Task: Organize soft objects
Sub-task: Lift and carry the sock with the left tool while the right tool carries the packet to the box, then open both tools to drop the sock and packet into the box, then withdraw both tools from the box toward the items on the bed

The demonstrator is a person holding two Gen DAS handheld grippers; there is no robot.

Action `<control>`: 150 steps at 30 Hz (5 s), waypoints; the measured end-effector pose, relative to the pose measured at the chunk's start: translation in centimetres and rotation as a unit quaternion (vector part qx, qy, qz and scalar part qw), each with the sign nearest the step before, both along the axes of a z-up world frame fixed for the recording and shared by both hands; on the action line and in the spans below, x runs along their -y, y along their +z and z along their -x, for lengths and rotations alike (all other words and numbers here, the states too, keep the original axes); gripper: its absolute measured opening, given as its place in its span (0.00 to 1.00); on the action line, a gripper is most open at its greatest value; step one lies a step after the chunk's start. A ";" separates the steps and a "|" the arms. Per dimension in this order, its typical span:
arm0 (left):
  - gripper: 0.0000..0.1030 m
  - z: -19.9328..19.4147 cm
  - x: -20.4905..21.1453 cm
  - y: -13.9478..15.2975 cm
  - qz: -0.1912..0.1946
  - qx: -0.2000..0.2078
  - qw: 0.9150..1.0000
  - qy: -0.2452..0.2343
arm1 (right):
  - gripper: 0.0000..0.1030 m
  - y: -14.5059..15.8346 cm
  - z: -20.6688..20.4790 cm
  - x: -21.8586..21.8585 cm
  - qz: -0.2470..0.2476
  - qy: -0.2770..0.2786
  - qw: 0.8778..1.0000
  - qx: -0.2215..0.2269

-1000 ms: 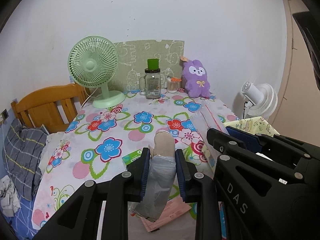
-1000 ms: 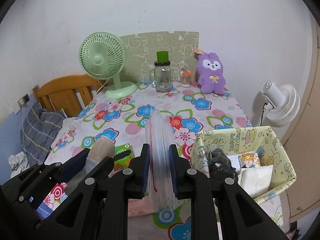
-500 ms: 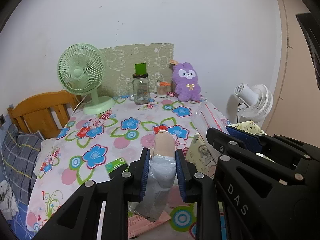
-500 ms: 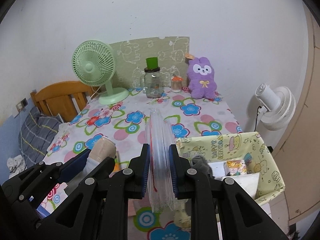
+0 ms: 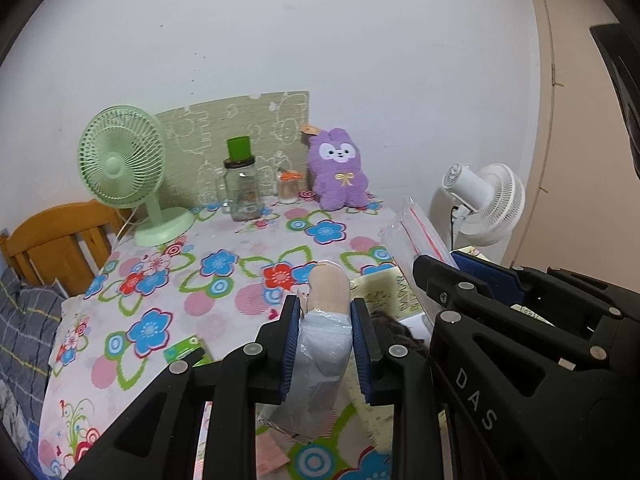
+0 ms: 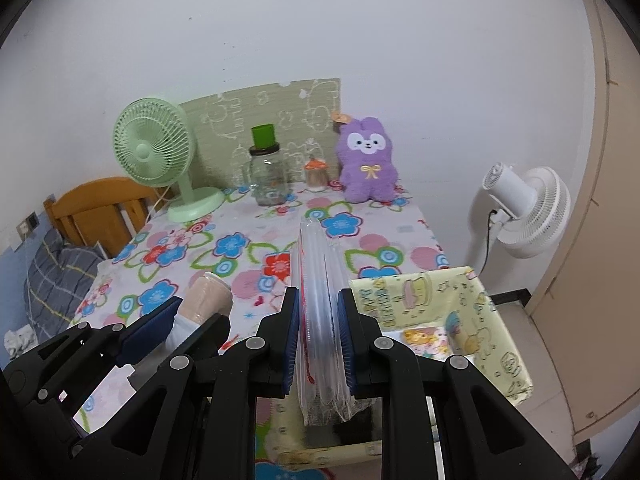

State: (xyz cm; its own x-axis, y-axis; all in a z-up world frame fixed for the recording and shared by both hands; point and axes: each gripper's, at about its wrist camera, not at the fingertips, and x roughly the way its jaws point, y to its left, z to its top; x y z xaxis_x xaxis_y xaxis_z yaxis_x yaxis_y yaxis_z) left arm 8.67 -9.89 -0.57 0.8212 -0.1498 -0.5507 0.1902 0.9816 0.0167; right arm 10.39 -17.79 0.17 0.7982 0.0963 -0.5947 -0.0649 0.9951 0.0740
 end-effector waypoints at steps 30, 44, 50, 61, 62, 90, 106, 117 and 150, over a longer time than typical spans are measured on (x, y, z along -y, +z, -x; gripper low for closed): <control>0.24 -4.2 8.6 -2.4 -0.008 -0.035 0.997 -0.070 | 0.21 -2.7 -2.4 9.3 -0.028 -0.075 0.997 -0.025; 0.65 -5.1 8.9 -3.5 -0.012 -0.054 0.996 -0.067 | 0.21 -4.2 -3.6 9.9 -0.038 -0.071 0.996 -0.045; 0.75 -5.0 8.8 -3.8 -0.030 -0.055 0.996 -0.064 | 0.21 -4.7 -4.0 9.6 -0.040 -0.065 0.996 -0.052; 0.82 -5.1 7.7 -4.0 -0.038 -0.063 0.996 -0.051 | 0.27 -5.3 -4.4 8.6 -0.046 -0.053 0.995 -0.071; 0.82 -5.0 7.5 -4.0 -0.038 -0.064 0.996 -0.051 | 0.28 -5.3 -4.4 8.6 -0.044 -0.053 0.995 -0.073; 0.99 -1.2 1.6 -1.6 -0.006 -0.033 0.999 -0.037 | 0.73 -2.1 -0.6 3.3 -0.019 -0.048 0.998 -0.033; 1.00 2.4 -2.3 0.4 0.010 0.001 1.000 -0.021 | 0.90 0.8 3.1 -1.2 -0.003 -0.029 0.999 0.023; 1.00 4.0 -5.1 0.6 0.015 0.013 1.000 -0.012 | 0.97 1.5 5.0 -4.2 0.005 -0.023 0.999 0.045; 0.95 4.9 -9.2 -6.1 0.005 -0.049 0.999 -0.012 | 0.97 -5.0 5.8 -9.3 -0.004 0.032 0.999 -0.013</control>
State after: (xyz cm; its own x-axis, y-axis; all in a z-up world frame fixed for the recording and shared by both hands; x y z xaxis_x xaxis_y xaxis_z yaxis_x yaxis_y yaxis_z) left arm 3.77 -0.72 -6.66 0.7599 -0.1751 -0.6260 0.2148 0.9766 -0.0124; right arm 4.61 -8.45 -4.88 0.7746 0.1503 -0.6144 -0.1256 0.9886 0.0835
